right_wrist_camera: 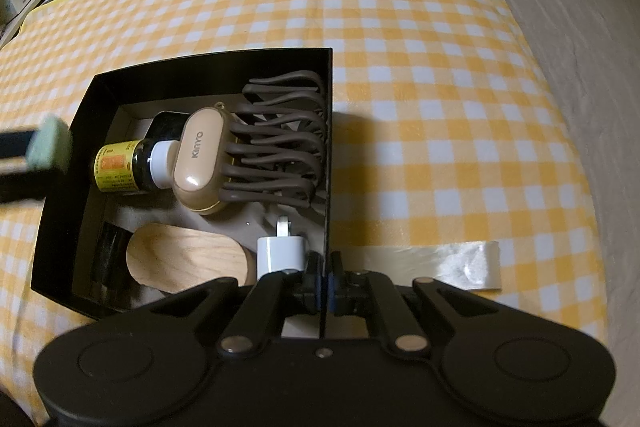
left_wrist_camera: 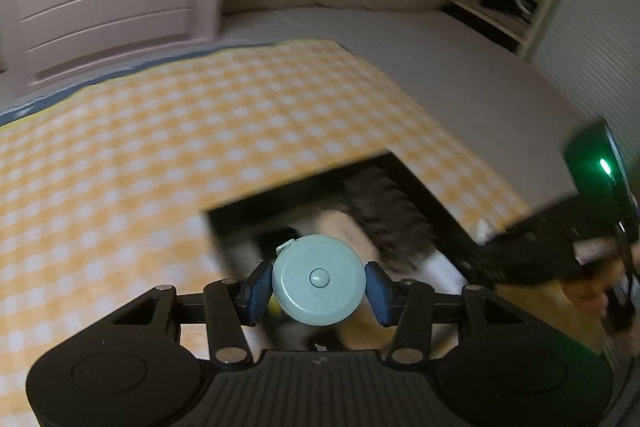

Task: Organize rigid objects
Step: 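Carry the tape measure with the left tool into the box, then open the left tool to release the tape measure and lift both tools away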

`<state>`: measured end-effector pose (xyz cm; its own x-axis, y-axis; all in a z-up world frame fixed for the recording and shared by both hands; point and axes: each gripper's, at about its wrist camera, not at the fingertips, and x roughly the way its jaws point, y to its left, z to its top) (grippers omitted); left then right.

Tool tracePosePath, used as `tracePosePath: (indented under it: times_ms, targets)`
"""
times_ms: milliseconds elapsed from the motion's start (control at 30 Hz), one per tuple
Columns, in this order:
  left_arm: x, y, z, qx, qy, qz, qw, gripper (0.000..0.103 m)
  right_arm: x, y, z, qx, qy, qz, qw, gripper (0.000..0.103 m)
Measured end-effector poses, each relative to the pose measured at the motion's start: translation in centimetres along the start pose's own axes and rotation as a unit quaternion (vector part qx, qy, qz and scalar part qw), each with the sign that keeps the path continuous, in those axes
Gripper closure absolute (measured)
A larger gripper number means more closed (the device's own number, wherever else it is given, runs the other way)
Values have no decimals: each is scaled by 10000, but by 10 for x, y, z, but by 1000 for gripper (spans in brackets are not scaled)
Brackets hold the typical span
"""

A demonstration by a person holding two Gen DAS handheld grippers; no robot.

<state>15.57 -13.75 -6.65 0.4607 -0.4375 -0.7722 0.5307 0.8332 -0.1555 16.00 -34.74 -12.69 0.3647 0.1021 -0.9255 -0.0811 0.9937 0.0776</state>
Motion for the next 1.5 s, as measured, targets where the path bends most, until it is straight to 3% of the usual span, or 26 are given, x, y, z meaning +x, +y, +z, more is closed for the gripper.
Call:
tracePosePath:
  times_ms: [200, 367, 533, 633, 1233, 1267, 1333, 1500]
  targets:
    - [23, -35, -10, 340, 357, -338, 9982, 53, 0, 0, 0, -1, 0, 3, 10000, 99]
    - [42, -45, -15, 421, 561, -410, 9967, 53, 0, 0, 0, 0, 1, 3, 10000, 99]
    - [47, -42, -15, 388, 561, -363, 9970, 51, 0, 0, 0, 7, 2, 7, 10000, 99]
    - [46, -41, -14, 300, 569, -309, 9974, 30, 0, 0, 0, 8, 6, 5, 10000, 99]
    - [38, -41, -12, 296, 519, -248, 9979, 30, 0, 0, 0, 2, 3, 1, 10000, 99]
    - [37, -41, -12, 293, 501, -232, 9980, 29, 0, 0, 0, 1, 2, 1, 10000, 99]
    - [34, -41, -12, 270, 434, -157, 9986, 16, 0, 0, 0, 2, 2, 1, 10000, 99]
    - [27, -36, -11, 199, 328, 51, 9993, 4, 0, 0, 0, -8, 1, 6, 10000, 99]
